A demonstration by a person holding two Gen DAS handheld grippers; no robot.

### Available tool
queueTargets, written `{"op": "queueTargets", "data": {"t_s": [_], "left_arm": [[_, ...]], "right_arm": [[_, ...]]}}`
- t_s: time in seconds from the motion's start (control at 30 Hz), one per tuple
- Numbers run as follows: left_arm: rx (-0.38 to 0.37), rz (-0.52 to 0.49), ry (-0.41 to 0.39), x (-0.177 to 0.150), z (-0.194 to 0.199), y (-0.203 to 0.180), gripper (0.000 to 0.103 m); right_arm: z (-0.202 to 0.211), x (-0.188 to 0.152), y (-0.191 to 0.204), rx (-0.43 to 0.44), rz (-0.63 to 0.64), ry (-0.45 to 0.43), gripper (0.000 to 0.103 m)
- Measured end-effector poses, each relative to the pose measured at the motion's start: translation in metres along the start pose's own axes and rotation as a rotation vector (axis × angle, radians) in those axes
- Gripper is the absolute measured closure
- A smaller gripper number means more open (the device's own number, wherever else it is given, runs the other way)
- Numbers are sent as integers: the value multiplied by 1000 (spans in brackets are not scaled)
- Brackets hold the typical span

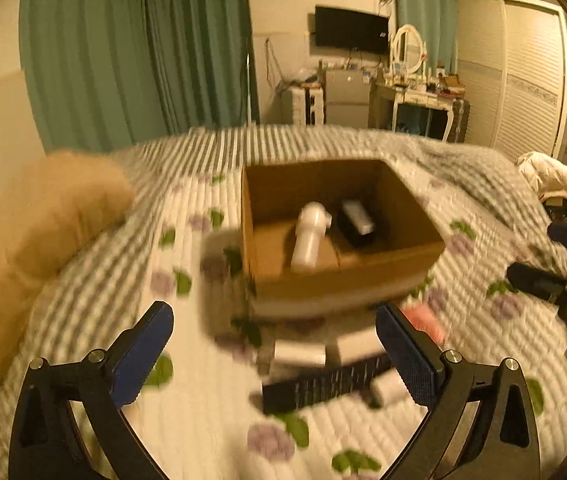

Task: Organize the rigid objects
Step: 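Grasp the red-capped white bottle with the right gripper while the left gripper grasps a white charger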

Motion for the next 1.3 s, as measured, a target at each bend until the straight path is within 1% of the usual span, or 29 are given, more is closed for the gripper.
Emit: {"op": "queueTargets", "data": {"t_s": [0.13, 0.17, 0.27, 0.3, 0.37, 0.57, 0.6, 0.63, 0.67, 0.73, 0.83, 0.9, 1.0, 1.07, 1.13, 1.2, 1.23, 1.3], "left_arm": [[18, 3, 43, -30, -11, 9, 0], [31, -2, 53, -37, -15, 13, 0], [38, -4, 73, -48, -22, 17, 0], [41, -5, 81, -51, -25, 18, 0], [45, -14, 88, -56, -28, 16, 0], [37, -25, 102, -65, -33, 8, 0], [33, -26, 104, -66, -34, 7, 0], [28, -27, 105, -66, -35, 6, 0], [25, -29, 104, -66, -35, 4, 0], [21, -32, 98, -64, -35, 2, 0], [14, -38, 98, -61, -36, 0, 0], [16, -38, 98, -58, -37, -1, 0], [21, -34, 107, -55, -42, -8, 0], [15, -32, 119, -56, -49, -18, 0], [-10, -29, 130, -58, -55, -33, 2], [-43, -23, 148, -61, -62, -50, 10], [-58, -21, 165, -65, -66, -58, 12], [-85, -17, 201, -72, -75, -71, 20]], "right_arm": [[-39, -57, 25, 36, 17, 139, 0], [-46, -67, 26, 37, 20, 160, 0], [-79, -109, 34, 41, 6, 289, 0], [-85, -116, 36, 46, -9, 313, 0], [-96, -126, 38, 47, -52, 329, 0], [-112, -142, 50, 66, -45, 383, 0], [-115, -145, 50, 57, -43, 397, 2], [-117, -149, 49, 45, -39, 410, 8], [-120, -152, 49, 38, -40, 425, 12], [-122, -154, 57, 73, -56, 424, 26], [-111, -146, 56, 70, -64, 386, 26], [-95, -123, 46, 57, -78, 306, 26], [-77, -89, 27, 33, -51, 209, 26], [-73, -72, 11, -1, -32, 176, 26], [-73, -61, -6, -35, -24, 156, 26], [-75, -56, -21, -41, -38, 151, 26], [-76, -56, -24, -37, -50, 147, 26], [-74, -55, -27, -26, -59, 145, 26]]}}
Point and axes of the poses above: each gripper's, at about its wrist camera, not at the fingertips, and z roughly against the way its jaws point, y to its left, x to its top, the point moved 10 cm from there along -z, roughly the way its jaws point, and after that the axes turned 12 degrees about -y, right-handed, at the moved point
